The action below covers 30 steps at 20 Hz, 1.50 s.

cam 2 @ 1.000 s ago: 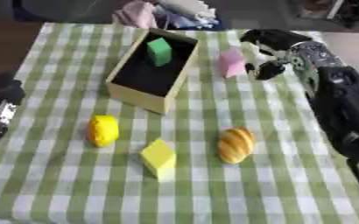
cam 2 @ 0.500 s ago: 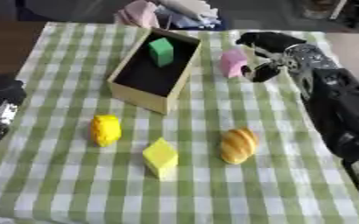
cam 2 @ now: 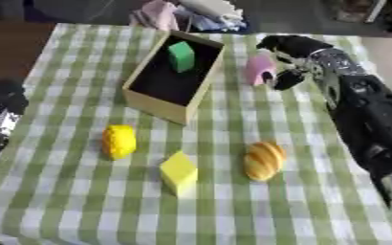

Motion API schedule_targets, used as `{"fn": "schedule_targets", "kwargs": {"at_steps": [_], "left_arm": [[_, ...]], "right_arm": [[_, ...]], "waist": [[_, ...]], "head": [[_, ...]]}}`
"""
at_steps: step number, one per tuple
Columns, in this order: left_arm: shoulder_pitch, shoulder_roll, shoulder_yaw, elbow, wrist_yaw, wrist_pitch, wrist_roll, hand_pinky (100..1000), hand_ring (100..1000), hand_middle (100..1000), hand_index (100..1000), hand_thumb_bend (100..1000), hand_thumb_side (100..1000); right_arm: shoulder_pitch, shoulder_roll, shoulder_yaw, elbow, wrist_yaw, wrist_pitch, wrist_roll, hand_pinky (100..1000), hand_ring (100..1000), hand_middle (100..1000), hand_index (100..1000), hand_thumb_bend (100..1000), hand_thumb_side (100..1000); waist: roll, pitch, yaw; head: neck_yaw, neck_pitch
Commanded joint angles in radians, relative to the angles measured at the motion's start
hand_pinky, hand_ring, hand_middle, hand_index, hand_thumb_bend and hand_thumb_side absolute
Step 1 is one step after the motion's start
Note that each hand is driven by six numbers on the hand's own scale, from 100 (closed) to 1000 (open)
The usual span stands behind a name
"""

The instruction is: Pick up objects on the table and place them in the box.

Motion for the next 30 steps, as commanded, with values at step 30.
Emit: {"fn": "schedule_targets", "kwargs": {"at_steps": [30], "left_arm": [[-0.02, 0.01, -0.011, -0.028, -0.001, -0.001, -0.016, 791, 732, 731, 850, 329, 635]], "right_arm": [[-0.03, -0.007, -0.051, 0.04, -0.002, 0.07, 0.046, 949, 981, 965, 1000, 100, 379]], "waist": [[0.001, 0.016, 0.029]], "head": [[-0.039, -0.014]]}}
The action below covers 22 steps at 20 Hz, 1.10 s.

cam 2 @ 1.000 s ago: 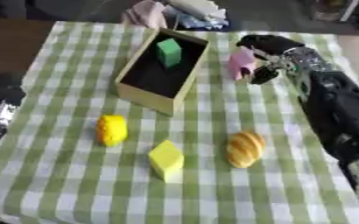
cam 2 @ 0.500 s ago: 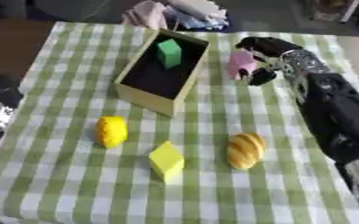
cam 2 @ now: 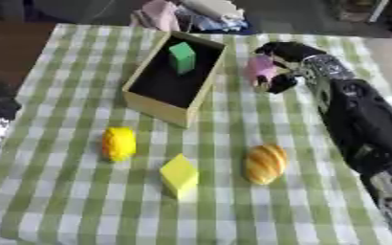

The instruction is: Pick up objects on the table and place them in the box.

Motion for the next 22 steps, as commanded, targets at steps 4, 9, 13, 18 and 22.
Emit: {"fn": "schedule_targets", "kwargs": {"at_steps": [4, 9, 13, 18, 22], "left_arm": [[-0.013, 0.01, -0.002, -0.02, 0.0, -0.001, -0.005, 791, 732, 731, 850, 329, 636], [-0.013, 0.009, -0.003, -0.02, 0.0, -0.001, -0.006, 792, 733, 731, 850, 328, 636], [-0.013, 0.008, -0.003, -0.02, 0.001, -0.002, -0.006, 792, 733, 731, 850, 328, 636], [-0.013, 0.008, -0.002, -0.02, 0.002, -0.002, -0.005, 792, 733, 731, 850, 327, 636], [-0.013, 0.007, -0.001, -0.019, 0.002, -0.001, -0.004, 792, 733, 731, 850, 324, 638]], "right_arm": [[-0.024, -0.009, -0.017, 0.002, -0.017, 0.017, 0.025, 940, 970, 954, 1000, 100, 393], [-0.022, -0.006, -0.021, 0.01, -0.023, 0.027, 0.038, 920, 937, 906, 1000, 100, 366], [-0.019, -0.006, -0.022, 0.013, -0.024, 0.032, 0.041, 893, 890, 833, 959, 100, 288], [-0.017, -0.006, -0.025, 0.0, -0.033, 0.033, -0.015, 842, 803, 689, 864, 100, 272], [-0.017, -0.008, -0.026, -0.01, -0.042, 0.031, -0.087, 814, 743, 583, 795, 100, 251]], "waist": [[0.002, 0.001, 0.006], [0.002, 0.001, 0.009], [0.002, 0.0, 0.01], [0.002, 0.0, 0.011], [0.003, -0.001, 0.01]], "head": [[-0.011, -0.002], [-0.013, 0.0], [-0.012, 0.001], [-0.011, 0.003], [-0.01, 0.003]]}}
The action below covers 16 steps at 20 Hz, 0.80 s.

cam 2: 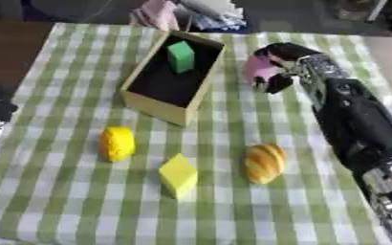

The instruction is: Pick up objects on the table and place them in the box.

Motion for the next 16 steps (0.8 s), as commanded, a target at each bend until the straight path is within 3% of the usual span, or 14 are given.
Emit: {"fn": "schedule_targets", "kwargs": {"at_steps": [1, 2, 3, 10, 11, 12, 16], "left_arm": [[-0.012, 0.007, 0.001, -0.017, 0.002, -0.001, 0.0, 792, 734, 731, 850, 324, 638], [-0.012, 0.007, 0.001, -0.017, 0.002, -0.001, 0.001, 792, 733, 731, 850, 324, 638], [-0.012, 0.006, 0.002, -0.017, 0.002, 0.0, 0.001, 792, 733, 731, 850, 324, 638], [-0.012, 0.006, 0.003, -0.016, 0.003, 0.0, 0.003, 792, 734, 731, 850, 323, 639], [-0.011, 0.006, 0.004, -0.016, 0.003, 0.0, 0.004, 792, 734, 731, 850, 323, 639], [-0.011, 0.006, 0.004, -0.015, 0.003, 0.0, 0.004, 792, 734, 731, 850, 323, 639], [-0.011, 0.007, 0.004, -0.014, 0.002, 0.0, 0.005, 792, 734, 731, 850, 323, 639]], "right_arm": [[-0.016, -0.016, -0.004, -0.023, -0.014, -0.001, -0.054, 807, 729, 568, 784, 100, 314], [-0.015, -0.016, -0.007, -0.026, -0.023, -0.002, -0.069, 802, 720, 552, 776, 100, 228], [-0.013, -0.017, -0.01, -0.032, -0.038, -0.004, -0.082, 795, 705, 531, 760, 100, 216], [-0.014, -0.032, 0.006, -0.1, -0.127, -0.025, -0.102, 782, 667, 491, 717, 100, 194], [-0.015, -0.033, 0.01, -0.112, -0.137, -0.029, -0.098, 781, 665, 490, 717, 100, 230], [-0.016, -0.035, 0.015, -0.127, -0.148, -0.035, -0.094, 781, 665, 490, 718, 100, 190], [-0.024, -0.041, 0.042, -0.192, -0.192, -0.058, -0.059, 781, 662, 491, 726, 100, 184]], "waist": [[0.003, -0.003, -0.001], [0.002, -0.003, -0.001], [0.002, -0.003, -0.002], [0.001, -0.005, -0.006], [0.001, -0.006, -0.007], [0.001, -0.006, -0.008], [-0.001, -0.008, -0.012]], "head": [[0.0, 0.003], [0.0, 0.003], [0.001, 0.002], [0.004, 0.004], [0.004, 0.003], [0.004, 0.003], [0.006, 0.001]]}}
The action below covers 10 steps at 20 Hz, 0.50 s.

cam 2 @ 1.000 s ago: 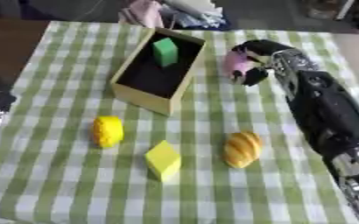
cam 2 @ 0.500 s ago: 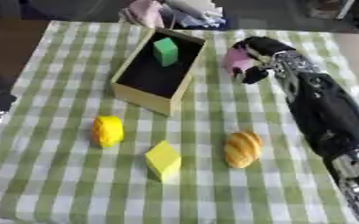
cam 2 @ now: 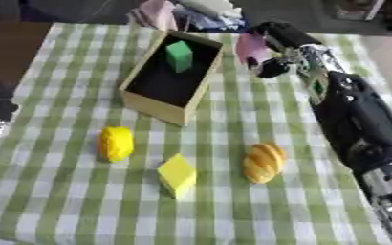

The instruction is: Pick up objects on the table and place them in the box.

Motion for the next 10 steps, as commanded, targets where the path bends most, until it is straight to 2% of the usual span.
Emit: {"fn": "schedule_targets", "kwargs": {"at_steps": [1, 10], "left_arm": [[-0.01, 0.007, 0.004, -0.014, 0.0, 0.0, 0.004, 792, 734, 731, 850, 322, 639], [-0.011, 0.007, 0.004, -0.015, 0.0, -0.001, 0.004, 792, 734, 731, 849, 323, 638]], "right_arm": [[-0.032, -0.034, 0.018, -0.073, -0.045, -0.018, 0.029, 781, 661, 493, 729, 100, 183], [-0.072, 0.0, 0.102, -0.188, -0.134, -0.063, 0.143, 790, 679, 513, 755, 100, 191]], "waist": [[-0.001, -0.008, -0.002], [0.002, -0.01, -0.005]], "head": [[0.004, -0.001], [-0.017, -0.01]]}}
